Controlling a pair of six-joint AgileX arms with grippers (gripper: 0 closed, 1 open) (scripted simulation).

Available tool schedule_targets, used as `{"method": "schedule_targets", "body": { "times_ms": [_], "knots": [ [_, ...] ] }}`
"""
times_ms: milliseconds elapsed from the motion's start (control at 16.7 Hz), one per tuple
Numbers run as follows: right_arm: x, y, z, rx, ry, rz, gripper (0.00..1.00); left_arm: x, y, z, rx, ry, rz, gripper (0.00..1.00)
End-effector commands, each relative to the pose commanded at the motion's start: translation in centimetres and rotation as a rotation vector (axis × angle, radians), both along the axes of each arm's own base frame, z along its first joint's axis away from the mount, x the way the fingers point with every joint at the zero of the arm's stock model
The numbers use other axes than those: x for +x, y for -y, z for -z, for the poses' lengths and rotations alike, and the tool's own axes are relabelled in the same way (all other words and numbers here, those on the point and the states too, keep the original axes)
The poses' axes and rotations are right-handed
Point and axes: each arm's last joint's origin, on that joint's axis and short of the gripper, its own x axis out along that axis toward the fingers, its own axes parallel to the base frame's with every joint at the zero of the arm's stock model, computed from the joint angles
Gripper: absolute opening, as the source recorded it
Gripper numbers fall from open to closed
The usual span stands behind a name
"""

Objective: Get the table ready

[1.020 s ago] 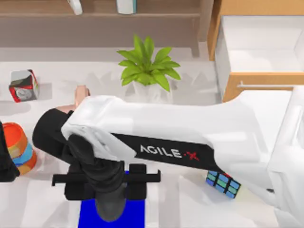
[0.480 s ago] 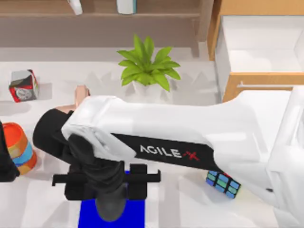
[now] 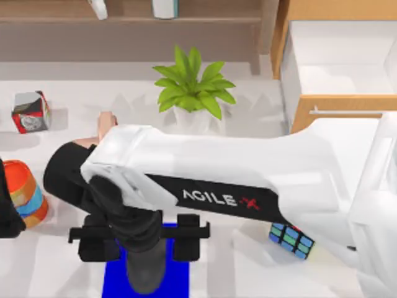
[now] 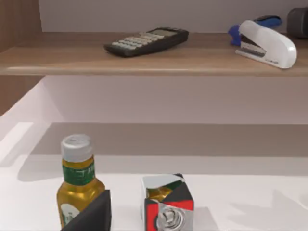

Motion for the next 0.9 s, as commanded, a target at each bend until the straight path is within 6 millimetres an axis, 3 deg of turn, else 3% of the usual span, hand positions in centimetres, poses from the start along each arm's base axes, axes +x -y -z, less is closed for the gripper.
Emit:
{"method": "schedule_targets", "body": {
  "times_ms": [600,900],
  "knots": [
    [-0.2,-0.1,-0.3,0.011,0.006,-0.014,1.0,0.0,0.0,0.0,0.0,0.0,0.0,1.0],
    [-1.1,0.3,-1.9,0.145,0.094,-0.203,1.0,0.0,0.0,0.0,0.0,0.0,0.0,1.0]
  ]
}}
